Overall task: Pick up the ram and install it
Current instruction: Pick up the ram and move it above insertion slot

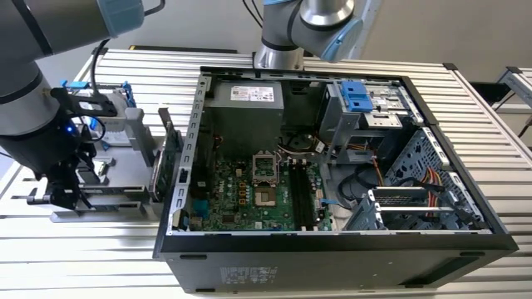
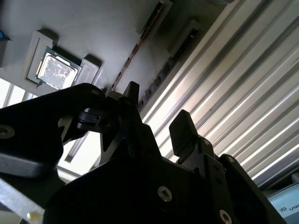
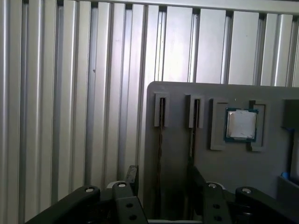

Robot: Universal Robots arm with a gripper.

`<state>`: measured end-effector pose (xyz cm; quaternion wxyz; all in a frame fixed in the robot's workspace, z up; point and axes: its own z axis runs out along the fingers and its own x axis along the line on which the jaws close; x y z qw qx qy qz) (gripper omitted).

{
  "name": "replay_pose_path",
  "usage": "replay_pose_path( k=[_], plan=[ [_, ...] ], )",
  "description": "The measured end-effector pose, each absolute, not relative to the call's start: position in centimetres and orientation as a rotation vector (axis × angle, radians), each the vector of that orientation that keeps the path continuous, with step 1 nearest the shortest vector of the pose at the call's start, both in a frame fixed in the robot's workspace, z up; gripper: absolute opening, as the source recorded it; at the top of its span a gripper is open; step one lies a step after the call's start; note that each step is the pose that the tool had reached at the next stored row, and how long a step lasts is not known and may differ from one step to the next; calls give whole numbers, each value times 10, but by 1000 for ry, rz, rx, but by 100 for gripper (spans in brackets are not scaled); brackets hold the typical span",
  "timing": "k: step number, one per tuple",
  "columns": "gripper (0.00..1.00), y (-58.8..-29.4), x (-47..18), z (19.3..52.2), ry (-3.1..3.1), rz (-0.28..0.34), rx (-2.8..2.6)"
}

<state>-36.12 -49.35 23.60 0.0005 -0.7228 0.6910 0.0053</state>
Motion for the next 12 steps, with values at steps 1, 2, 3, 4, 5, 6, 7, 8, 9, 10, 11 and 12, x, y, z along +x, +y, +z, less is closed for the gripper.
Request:
replay_pose_path(
  k=[1,2,3,4,5,6,7,8,9,10,11,12],
  plan=[
    [100,-493,-361,235,2170,17,-2270],
    [100,-493,-361,234,2170,17,-2270],
    [100,-493,-361,234,2170,16,-2270],
    [100,-493,-361,233,2170,17,-2270],
    [100,-493,-361,232,2171,17,-2270],
    [100,-493,-361,231,2171,17,-2270],
    [100,-493,-361,230,2171,16,-2270],
    [100,-493,-361,230,2171,16,-2270],
    [100,-493,-361,229,2171,16,-2271],
    [100,-493,-361,229,2171,16,-2270],
    [100,-493,-361,229,2171,16,-2270],
    [100,-493,-361,228,2171,16,-2270]
  ],
)
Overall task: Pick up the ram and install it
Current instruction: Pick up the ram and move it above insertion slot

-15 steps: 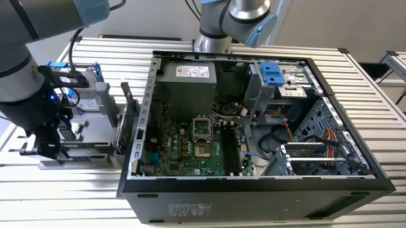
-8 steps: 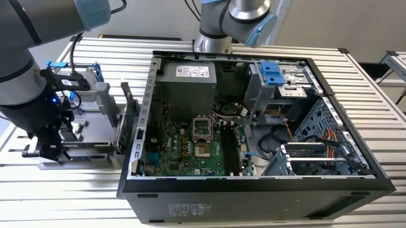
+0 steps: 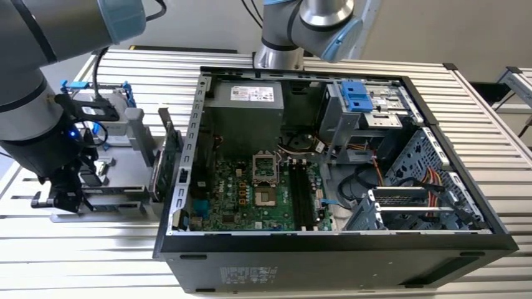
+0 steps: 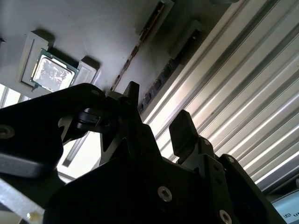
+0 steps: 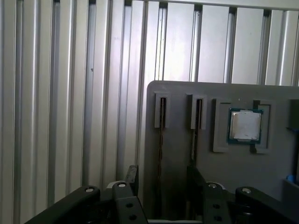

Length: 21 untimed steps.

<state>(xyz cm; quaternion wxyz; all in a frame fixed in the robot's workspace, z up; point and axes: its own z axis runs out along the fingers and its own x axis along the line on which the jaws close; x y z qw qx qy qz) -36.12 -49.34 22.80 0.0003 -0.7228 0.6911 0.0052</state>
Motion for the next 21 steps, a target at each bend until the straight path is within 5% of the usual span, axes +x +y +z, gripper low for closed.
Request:
replay_pose_path(
  k=[21],
  plan=[
    [100,-493,-361,202,2173,12,-2272]
  ],
)
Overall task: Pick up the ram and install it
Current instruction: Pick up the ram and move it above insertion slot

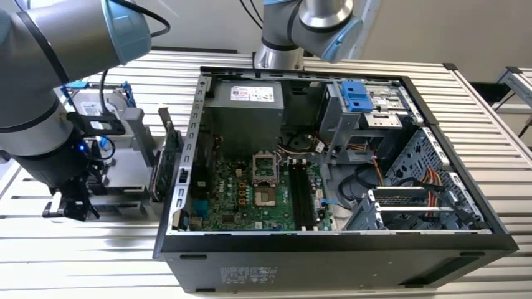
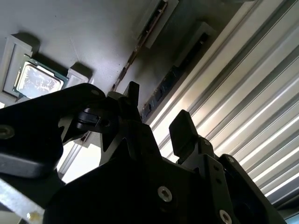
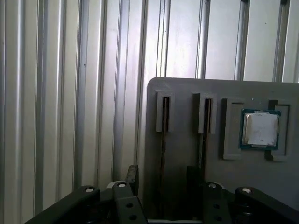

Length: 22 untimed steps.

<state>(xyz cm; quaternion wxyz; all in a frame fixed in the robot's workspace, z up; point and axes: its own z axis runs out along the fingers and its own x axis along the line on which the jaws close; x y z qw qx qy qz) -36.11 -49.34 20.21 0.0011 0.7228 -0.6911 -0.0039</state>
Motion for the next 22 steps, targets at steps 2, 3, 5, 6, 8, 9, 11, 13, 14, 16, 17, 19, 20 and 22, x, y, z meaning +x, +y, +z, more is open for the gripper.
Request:
replay_pose_path(
  k=[2,3,5,6,8,9,11,13,14,16,17,19,20,22],
  plan=[
    [100,-493,-361,200,-2169,-12,2269],
    [100,-493,-361,199,-2169,-12,2269],
    [100,-493,-361,198,-2169,-12,2269],
    [100,-493,-361,197,-2169,-12,2269],
    [100,-493,-361,196,-2169,-12,2269],
    [100,-493,-361,195,-2169,-12,2269],
    [100,-493,-361,194,-2169,-12,2269],
    [100,-493,-361,192,-2169,-12,2269],
    [100,-493,-361,192,-2169,-12,2269],
    [100,-493,-361,192,-2169,-12,2269],
    [100,-493,-361,192,-2169,-12,2269],
    [100,-493,-361,192,-2169,-12,2269],
    [100,-493,-361,192,-2169,-12,2269],
    [0,-493,-361,192,-2169,-12,2269]
  ],
)
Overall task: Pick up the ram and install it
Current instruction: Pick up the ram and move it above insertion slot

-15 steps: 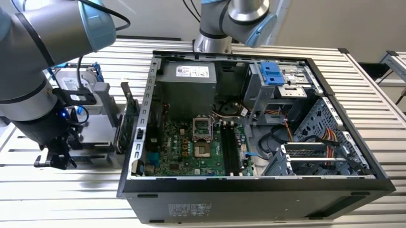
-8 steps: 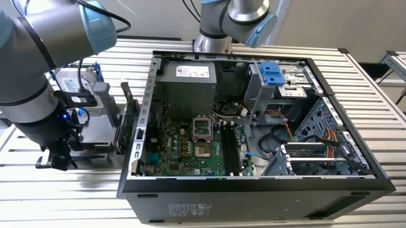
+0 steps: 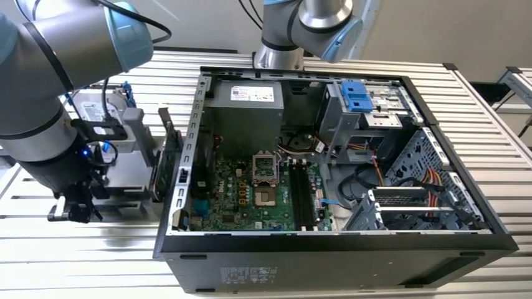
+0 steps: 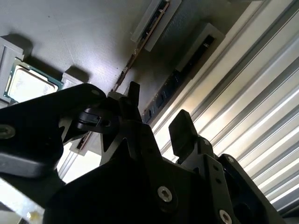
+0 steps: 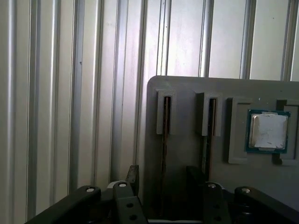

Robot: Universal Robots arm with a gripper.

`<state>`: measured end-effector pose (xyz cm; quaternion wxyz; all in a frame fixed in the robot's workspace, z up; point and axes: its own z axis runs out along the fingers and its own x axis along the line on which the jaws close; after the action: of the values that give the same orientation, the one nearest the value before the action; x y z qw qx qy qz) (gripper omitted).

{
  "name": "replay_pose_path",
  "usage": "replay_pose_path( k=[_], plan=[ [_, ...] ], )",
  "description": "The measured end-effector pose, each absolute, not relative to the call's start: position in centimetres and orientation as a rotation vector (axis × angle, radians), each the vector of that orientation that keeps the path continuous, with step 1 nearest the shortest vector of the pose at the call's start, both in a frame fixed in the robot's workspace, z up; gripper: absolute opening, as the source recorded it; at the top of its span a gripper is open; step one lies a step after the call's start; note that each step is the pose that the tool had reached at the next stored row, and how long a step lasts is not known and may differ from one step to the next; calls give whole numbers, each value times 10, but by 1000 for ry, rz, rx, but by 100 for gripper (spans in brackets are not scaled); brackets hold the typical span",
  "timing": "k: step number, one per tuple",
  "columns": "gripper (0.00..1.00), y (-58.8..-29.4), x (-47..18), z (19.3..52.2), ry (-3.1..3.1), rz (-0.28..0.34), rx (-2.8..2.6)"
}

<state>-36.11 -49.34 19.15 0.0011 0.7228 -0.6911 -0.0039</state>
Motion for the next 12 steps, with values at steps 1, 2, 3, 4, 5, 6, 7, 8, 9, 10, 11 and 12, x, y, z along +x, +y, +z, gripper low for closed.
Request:
replay_pose_path(
  k=[1,2,3,4,5,6,7,8,9,10,11,12],
  plan=[
    [0,-493,-361,191,-2169,-12,2269],
    [0,-493,-361,191,-2169,-12,2269],
    [0,-493,-361,191,-2169,-12,2269],
    [0,-493,-361,191,-2169,-12,2269],
    [0,-493,-361,191,-2169,-12,2269],
    [0,-493,-361,191,-2169,-12,2269],
    [0,-493,-361,191,-2169,-12,2269],
    [0,-493,-361,191,-2169,-12,2269],
    [0,-493,-361,191,-2169,-12,2269],
    [0,-493,-361,191,-2170,-12,2269],
    [0,-493,-361,191,-2169,-12,2269],
    [0,-493,-361,191,-2169,-12,2269]
  ],
)
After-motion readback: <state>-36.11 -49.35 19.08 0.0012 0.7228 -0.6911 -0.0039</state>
